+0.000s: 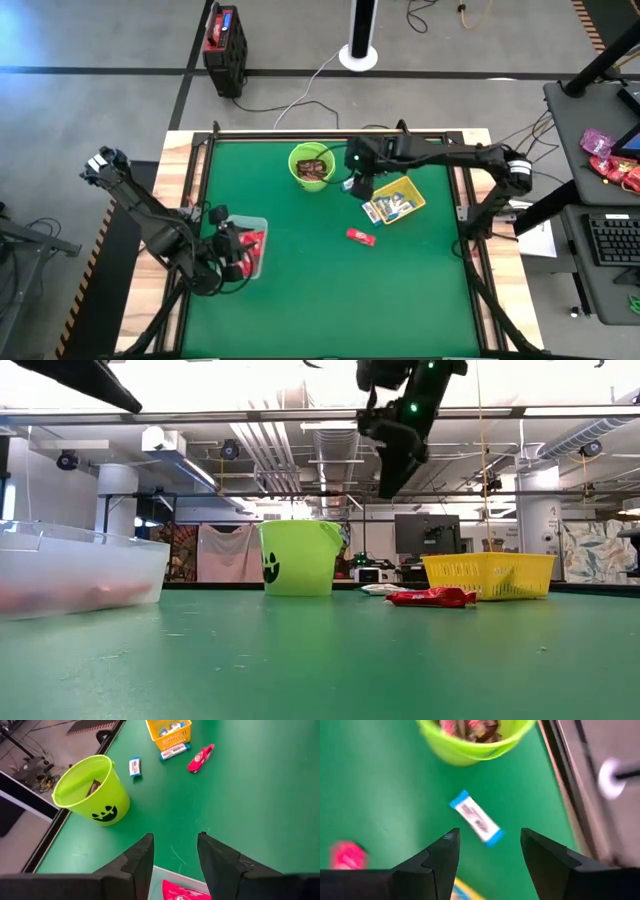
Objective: Sort candy by brand, put in halloween buckets
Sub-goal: Put the white chocolate bar into the yellow bin
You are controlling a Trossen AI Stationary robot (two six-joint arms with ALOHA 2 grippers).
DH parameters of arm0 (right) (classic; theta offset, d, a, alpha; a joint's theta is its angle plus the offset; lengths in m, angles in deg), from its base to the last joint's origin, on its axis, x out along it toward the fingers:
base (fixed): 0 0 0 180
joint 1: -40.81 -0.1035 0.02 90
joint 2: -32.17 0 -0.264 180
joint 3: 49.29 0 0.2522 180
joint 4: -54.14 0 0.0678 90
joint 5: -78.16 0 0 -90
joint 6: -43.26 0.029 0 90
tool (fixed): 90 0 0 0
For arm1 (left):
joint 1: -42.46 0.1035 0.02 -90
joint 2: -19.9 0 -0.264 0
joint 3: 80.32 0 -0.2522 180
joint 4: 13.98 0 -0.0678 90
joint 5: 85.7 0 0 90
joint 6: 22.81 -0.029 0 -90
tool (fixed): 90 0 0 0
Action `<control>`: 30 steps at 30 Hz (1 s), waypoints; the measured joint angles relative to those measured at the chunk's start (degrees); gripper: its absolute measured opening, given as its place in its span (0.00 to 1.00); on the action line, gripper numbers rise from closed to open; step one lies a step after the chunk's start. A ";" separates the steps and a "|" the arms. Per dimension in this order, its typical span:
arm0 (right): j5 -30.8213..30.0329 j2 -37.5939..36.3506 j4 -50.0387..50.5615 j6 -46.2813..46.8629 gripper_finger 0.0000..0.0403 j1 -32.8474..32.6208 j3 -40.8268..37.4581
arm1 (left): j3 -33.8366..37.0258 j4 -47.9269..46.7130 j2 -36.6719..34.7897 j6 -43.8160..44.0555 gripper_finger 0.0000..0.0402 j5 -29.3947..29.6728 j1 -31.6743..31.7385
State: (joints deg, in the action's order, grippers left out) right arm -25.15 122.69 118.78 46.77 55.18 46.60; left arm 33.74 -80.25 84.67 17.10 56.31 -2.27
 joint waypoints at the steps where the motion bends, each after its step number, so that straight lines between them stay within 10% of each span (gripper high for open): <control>1: 0.31 0.39 -0.11 -6.35 0.50 0.85 0.00 | -0.06 -0.06 -0.16 0.01 0.34 0.16 0.00; 7: 8.15 4.62 -3.48 -24.23 0.50 6.25 -0.07 | -0.43 0.11 0.05 -0.37 0.34 0.46 -0.04; 30: 12.15 20.62 -5.35 -26.04 0.50 11.29 -0.13 | -0.34 -1.53 1.16 -0.49 0.34 0.54 -0.09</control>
State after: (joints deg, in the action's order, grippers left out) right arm -13.00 143.31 113.44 20.73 66.47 46.47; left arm 33.40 -81.78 85.84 16.61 56.85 -2.36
